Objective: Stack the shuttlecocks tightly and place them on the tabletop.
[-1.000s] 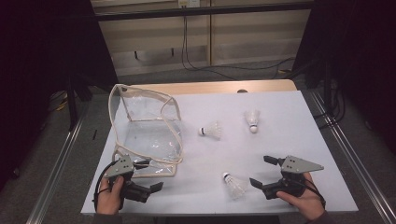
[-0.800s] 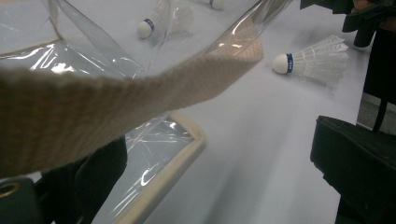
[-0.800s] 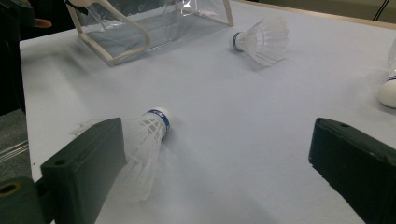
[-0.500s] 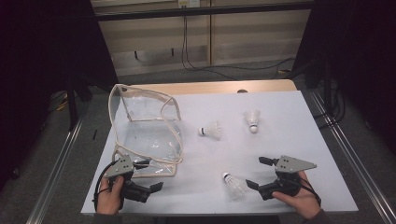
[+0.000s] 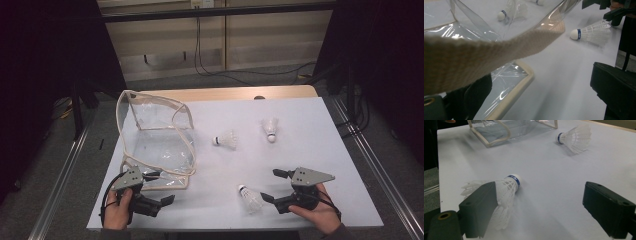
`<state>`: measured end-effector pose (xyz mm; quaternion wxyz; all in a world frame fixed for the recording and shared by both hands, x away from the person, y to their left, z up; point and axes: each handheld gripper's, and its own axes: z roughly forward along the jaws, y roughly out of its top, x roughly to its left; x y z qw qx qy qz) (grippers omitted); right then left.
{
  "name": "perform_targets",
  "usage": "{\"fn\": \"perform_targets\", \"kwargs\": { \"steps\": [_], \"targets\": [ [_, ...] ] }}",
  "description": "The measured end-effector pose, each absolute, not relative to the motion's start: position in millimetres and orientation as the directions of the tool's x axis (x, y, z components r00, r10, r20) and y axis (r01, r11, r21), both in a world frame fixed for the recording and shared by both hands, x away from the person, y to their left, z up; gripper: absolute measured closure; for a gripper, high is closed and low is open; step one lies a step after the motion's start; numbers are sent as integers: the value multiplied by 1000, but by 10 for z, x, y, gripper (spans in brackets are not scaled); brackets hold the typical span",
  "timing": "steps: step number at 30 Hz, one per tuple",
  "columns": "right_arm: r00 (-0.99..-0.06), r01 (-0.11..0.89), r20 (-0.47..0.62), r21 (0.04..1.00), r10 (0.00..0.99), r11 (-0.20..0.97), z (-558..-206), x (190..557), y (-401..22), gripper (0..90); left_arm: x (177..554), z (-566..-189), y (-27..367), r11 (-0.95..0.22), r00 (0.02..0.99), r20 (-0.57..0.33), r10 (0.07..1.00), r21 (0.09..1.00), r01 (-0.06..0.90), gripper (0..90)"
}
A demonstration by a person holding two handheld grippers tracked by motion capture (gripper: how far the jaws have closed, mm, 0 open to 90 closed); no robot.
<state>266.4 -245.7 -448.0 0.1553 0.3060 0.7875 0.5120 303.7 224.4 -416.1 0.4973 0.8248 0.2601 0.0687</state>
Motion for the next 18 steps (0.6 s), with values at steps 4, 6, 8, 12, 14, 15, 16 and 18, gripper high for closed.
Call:
{"fn": "perform_targets", "kwargs": {
  "steps": [4, 6, 8, 12, 14, 15, 16, 18],
  "targets": [
    [-767, 321, 81, 907, 636, 272, -4456, 2658, -2468, 103, 3037, -4160, 2245, -369, 855, -146, 497, 856, 361, 38],
    [-771, 326, 90, 907, 631, 268, -4452, 2649, -2458, 100, 3038, -4161, 2244, -367, 855, -148, 497, 857, 361, 39],
    [-775, 329, 91, 903, 626, 277, -4463, 2641, -2435, 100, 3040, -4162, 2246, -367, 856, -147, 495, 858, 360, 39],
    [-790, 331, 83, 892, 608, 308, -4488, 2640, -2397, 163, 3041, -4160, 2245, -369, 856, -145, 496, 857, 360, 39],
    [-794, 330, 75, 886, 603, 324, -4489, 2641, -2395, 183, 3040, -4159, 2245, -370, 855, -146, 497, 856, 362, 39],
    [-794, 328, 69, 885, 603, 331, -4491, 2645, -2396, 216, 3040, -4158, 2245, -370, 855, -146, 498, 856, 362, 39],
    [-795, 326, 66, 885, 603, 333, -4493, 2647, -2397, 243, 3040, -4159, 2244, -369, 855, -147, 498, 856, 362, 39],
    [-797, 323, 58, 882, 601, 344, -4497, 2655, -2396, 261, 3040, -4158, 2242, -368, 854, -146, 499, 856, 362, 39]
  ]
}}
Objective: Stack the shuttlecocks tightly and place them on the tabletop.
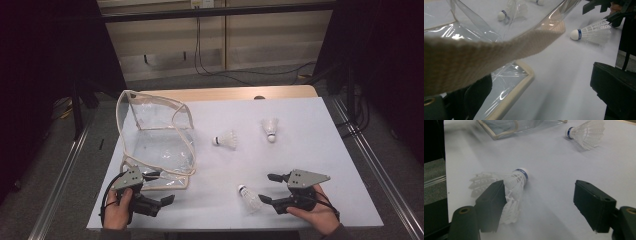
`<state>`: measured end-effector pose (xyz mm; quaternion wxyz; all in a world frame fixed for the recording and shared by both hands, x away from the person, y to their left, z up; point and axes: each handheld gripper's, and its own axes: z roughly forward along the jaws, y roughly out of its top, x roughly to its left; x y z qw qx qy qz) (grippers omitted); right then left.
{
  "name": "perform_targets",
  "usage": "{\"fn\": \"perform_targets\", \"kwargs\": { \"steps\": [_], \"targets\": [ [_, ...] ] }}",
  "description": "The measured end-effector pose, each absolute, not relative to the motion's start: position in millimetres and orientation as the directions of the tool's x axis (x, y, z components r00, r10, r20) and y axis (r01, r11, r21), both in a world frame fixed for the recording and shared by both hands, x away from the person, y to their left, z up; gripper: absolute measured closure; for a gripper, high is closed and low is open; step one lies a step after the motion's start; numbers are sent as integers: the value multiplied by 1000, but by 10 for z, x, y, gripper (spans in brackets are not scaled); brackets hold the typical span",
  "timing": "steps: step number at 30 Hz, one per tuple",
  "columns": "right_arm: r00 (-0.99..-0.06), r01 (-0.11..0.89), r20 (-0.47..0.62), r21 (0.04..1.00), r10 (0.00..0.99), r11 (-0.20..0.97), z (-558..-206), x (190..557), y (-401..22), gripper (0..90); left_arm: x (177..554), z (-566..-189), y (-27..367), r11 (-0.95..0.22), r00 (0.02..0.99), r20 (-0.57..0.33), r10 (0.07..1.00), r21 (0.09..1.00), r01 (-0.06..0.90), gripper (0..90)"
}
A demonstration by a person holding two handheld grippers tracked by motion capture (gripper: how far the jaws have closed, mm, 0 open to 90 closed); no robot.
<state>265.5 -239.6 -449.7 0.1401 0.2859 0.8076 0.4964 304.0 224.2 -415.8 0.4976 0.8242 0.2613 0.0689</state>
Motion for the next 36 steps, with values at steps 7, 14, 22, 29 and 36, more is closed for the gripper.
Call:
{"fn": "perform_targets", "kwargs": {
  "steps": [7, 14, 22, 29, 36],
  "targets": [
    [-815, 307, 44, 878, 578, 367, -4479, 2675, -2359, 557, 3042, -4159, 2246, -370, 855, -145, 498, 856, 361, 39],
    [-820, 323, 72, 878, 568, 354, -4441, 2722, -2358, 879, 3041, -4159, 2244, -369, 855, -147, 497, 856, 362, 39],
    [-823, 319, 77, 882, 562, 346, -4398, 2760, -2349, 900, 3041, -4160, 2245, -369, 856, -146, 496, 857, 360, 39],
    [-804, 308, 78, 902, 589, 302, -4325, 2819, -2416, 900, 3040, -4163, 2244, -366, 856, -147, 496, 859, 359, 39],
    [-773, 309, 76, 912, 630, 269, -4288, 2906, -2505, 900, 3038, -4161, 2243, -372, 855, -141, 498, 857, 358, 39]
  ]
}}
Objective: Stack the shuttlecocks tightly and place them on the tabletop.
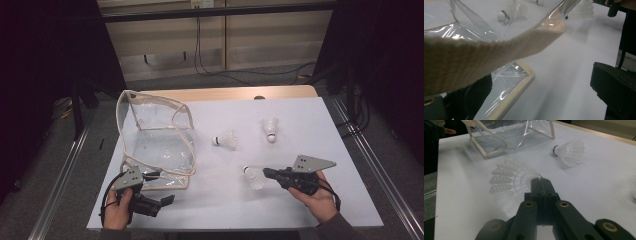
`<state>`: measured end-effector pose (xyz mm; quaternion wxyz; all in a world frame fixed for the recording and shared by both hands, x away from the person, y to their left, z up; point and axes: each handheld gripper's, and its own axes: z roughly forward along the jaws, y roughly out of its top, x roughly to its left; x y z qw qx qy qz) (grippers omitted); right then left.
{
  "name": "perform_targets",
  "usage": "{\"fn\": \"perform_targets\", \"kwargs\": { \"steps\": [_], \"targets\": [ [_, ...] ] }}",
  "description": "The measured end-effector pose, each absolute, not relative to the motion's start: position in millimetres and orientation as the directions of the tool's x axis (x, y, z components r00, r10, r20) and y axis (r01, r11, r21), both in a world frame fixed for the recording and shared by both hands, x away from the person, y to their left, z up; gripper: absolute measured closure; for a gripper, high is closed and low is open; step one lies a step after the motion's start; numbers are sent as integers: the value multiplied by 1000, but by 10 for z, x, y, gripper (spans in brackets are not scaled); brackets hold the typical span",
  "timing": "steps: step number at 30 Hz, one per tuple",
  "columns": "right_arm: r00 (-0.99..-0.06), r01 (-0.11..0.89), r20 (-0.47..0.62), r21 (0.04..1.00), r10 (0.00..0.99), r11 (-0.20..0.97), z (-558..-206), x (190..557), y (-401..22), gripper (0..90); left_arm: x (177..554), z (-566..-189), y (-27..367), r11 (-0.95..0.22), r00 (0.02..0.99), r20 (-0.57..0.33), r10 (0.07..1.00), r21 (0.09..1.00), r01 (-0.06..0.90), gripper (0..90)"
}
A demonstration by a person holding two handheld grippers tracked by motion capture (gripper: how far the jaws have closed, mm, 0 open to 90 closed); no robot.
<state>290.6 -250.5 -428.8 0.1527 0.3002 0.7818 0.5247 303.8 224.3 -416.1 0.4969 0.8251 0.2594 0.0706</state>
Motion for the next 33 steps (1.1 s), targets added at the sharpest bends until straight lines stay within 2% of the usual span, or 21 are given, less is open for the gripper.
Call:
{"fn": "perform_targets", "kwargs": {
  "steps": [12, 33],
  "targets": [
    [-736, 309, 60, 916, 674, 256, -4281, 3074, -2571, 900, 3039, -4161, 2243, -372, 856, -141, 498, 857, 358, 39],
    [-726, 301, 41, 916, 687, 264, -4290, 3273, -2552, 900, 3050, -4174, 2245, -363, 858, -141, 495, 863, 351, 39]
  ]
}}
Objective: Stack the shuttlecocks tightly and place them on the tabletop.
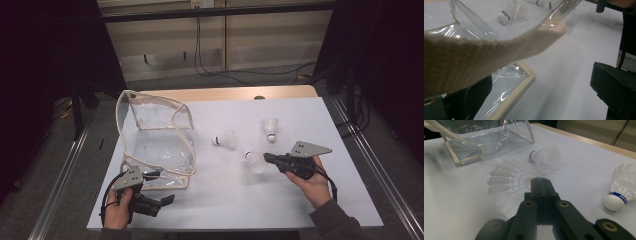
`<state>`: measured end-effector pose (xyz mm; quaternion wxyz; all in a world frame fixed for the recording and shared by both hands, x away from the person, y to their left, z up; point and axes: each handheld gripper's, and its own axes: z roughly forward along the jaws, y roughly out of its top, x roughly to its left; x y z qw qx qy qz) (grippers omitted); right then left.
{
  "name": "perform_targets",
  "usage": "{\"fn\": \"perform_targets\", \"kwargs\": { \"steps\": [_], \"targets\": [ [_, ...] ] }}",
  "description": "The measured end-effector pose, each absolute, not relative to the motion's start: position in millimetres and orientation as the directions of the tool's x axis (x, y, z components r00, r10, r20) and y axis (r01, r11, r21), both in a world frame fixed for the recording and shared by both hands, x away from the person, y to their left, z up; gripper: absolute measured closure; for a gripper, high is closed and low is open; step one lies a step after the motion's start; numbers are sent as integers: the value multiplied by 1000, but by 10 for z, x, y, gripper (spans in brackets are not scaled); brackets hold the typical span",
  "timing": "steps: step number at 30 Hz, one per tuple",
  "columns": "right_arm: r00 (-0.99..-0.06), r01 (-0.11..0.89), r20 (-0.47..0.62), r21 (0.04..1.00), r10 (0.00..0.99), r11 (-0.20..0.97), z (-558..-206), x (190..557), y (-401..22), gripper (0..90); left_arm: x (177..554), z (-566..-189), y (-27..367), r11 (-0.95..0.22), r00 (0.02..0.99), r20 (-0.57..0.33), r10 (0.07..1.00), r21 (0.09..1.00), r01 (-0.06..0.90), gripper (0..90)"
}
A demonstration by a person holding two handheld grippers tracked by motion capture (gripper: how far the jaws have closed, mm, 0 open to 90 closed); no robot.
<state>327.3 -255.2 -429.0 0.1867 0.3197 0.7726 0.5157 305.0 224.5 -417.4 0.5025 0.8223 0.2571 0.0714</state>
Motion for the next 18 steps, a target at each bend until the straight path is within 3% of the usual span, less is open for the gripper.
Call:
{"fn": "perform_targets", "kwargs": {
  "steps": [18],
  "targets": [
    [-712, 311, 37, 912, 701, 267, -4312, 3448, -2574, 900, 3057, -4188, 2252, -370, 856, -136, 498, 860, 352, 39]
  ]
}}
